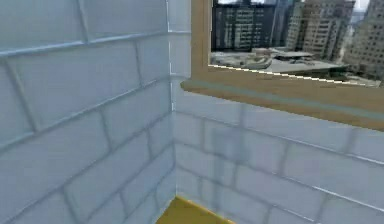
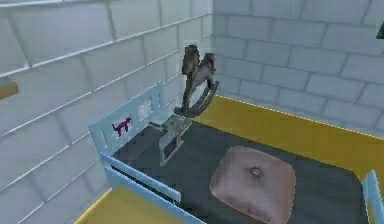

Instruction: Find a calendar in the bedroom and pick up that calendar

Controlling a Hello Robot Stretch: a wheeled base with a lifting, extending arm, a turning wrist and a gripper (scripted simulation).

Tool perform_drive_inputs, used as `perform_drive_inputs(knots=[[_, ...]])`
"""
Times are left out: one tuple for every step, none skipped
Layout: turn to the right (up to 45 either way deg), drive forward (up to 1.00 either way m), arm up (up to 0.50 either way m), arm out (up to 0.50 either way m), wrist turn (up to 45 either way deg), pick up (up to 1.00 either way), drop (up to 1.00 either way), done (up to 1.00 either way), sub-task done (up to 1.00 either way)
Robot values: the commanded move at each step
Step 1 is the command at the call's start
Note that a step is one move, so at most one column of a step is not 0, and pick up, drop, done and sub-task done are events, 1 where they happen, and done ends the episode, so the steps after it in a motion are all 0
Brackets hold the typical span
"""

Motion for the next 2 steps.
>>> perform_drive_inputs(knots=[[45.0,0.0,0.0,0.0,0.0,0.0,0.0,0.0,0.0],[12.0,0.0,0.0,0.0,0.0,0.0,0.0,0.0,0.0]])
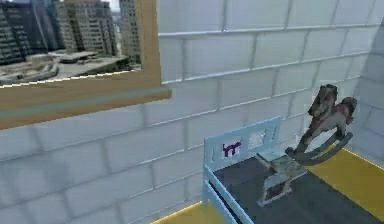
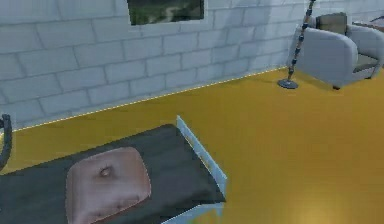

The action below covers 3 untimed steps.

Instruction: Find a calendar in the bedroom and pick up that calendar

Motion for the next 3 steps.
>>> perform_drive_inputs(knots=[[0.0,0.75,0.0,0.0,0.0,0.0,0.0,0.0,0.0],[-18.0,0.0,0.0,0.0,0.0,0.0,0.0,0.0,0.0],[0.0,0.0,0.46,0.0,0.0,0.0,0.0,0.0,0.0]])
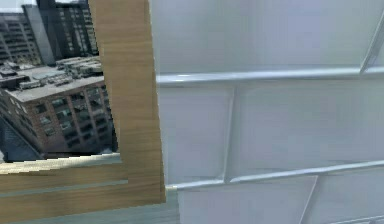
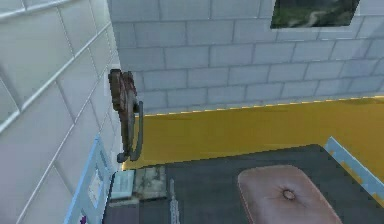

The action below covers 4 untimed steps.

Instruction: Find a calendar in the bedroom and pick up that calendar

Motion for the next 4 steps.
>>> perform_drive_inputs(knots=[[0.0,0.0,0.0,0.1,0.0,0.0,0.0,0.0,0.0],[0.0,0.0,0.0,0.0,45.0,0.0,0.0,0.0,0.0],[0.0,0.0,0.0,0.0,45.0,0.0,0.0,0.0,0.0],[0.0,0.0,0.0,0.0,45.0,0.0,0.0,0.0,0.0]])
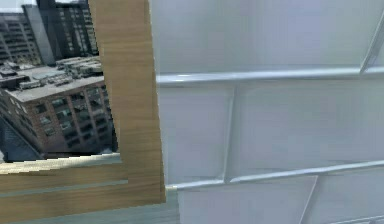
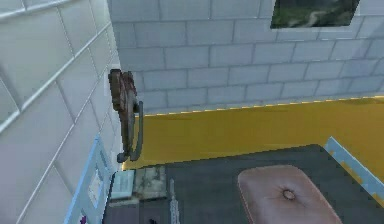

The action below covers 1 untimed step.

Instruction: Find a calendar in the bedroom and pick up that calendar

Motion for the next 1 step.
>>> perform_drive_inputs(knots=[[0.0,0.0,0.0,0.0,33.0,0.0,0.0,0.0,0.0]])
